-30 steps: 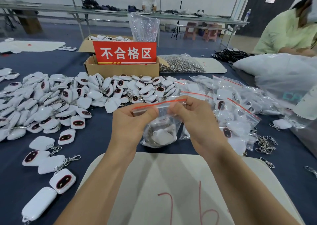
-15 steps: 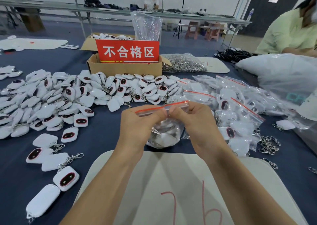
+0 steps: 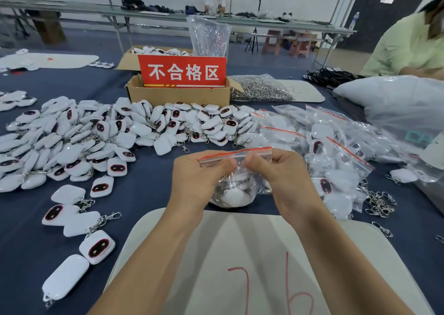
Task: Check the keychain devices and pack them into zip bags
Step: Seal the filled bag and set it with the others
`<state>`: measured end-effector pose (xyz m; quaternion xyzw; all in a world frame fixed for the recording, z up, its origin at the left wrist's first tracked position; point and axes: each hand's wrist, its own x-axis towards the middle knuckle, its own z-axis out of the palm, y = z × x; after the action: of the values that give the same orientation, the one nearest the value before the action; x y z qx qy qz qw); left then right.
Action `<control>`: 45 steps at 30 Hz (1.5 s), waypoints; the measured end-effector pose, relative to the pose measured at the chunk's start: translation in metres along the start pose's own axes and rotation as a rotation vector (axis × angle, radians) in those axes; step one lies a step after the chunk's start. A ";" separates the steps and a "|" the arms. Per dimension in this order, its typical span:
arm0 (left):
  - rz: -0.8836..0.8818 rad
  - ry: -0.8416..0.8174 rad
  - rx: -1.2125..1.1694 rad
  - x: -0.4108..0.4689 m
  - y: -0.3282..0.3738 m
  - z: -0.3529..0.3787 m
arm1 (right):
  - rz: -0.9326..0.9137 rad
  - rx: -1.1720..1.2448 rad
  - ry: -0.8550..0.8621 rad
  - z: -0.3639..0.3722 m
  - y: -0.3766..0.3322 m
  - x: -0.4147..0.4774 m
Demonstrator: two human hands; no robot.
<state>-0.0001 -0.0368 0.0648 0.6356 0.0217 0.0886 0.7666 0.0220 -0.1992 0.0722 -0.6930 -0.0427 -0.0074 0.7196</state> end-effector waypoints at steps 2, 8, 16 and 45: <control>-0.001 -0.003 0.009 0.000 0.000 0.001 | -0.015 0.009 -0.002 0.000 0.001 0.000; -0.005 -0.009 -0.048 0.000 0.001 0.002 | -0.023 0.036 0.032 0.005 0.000 0.000; -0.001 0.060 -0.059 0.001 0.000 0.006 | -0.039 0.108 0.053 0.011 0.000 0.000; 0.052 0.020 0.051 -0.003 0.006 -0.005 | 0.009 0.039 0.038 -0.004 0.001 0.006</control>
<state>-0.0045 -0.0309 0.0696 0.6543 0.0151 0.1141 0.7475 0.0281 -0.2031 0.0713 -0.6786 -0.0261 -0.0166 0.7338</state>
